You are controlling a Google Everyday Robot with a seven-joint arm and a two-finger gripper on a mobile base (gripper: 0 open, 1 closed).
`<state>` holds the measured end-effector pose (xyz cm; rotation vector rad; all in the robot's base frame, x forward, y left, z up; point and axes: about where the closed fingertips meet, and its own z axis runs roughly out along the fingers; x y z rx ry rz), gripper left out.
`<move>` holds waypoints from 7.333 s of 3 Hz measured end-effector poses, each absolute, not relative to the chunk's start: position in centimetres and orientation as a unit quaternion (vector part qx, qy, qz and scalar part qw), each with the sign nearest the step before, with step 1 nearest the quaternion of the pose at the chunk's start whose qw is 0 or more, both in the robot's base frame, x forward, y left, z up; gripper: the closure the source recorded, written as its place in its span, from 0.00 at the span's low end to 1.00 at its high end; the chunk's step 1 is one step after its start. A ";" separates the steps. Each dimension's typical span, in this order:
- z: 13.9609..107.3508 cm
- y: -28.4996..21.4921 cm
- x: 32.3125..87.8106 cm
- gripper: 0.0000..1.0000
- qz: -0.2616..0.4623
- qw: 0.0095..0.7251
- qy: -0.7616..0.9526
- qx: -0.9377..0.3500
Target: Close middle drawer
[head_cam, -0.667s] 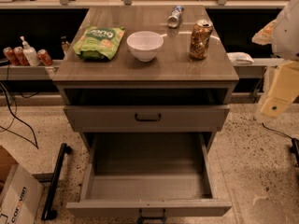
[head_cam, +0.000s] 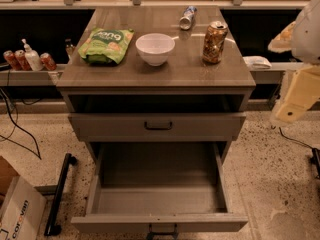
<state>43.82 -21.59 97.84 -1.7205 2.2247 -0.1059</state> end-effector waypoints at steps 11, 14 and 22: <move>71.3 -15.3 38.3 1.00 0.062 0.156 0.774 -0.611; 62.3 -13.2 35.8 1.00 0.144 0.149 0.783 -0.586; 45.1 -13.6 33.9 1.00 0.237 0.128 0.823 -0.500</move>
Offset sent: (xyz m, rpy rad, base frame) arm -0.0388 0.0254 -0.0972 0.1087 0.2144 0.1028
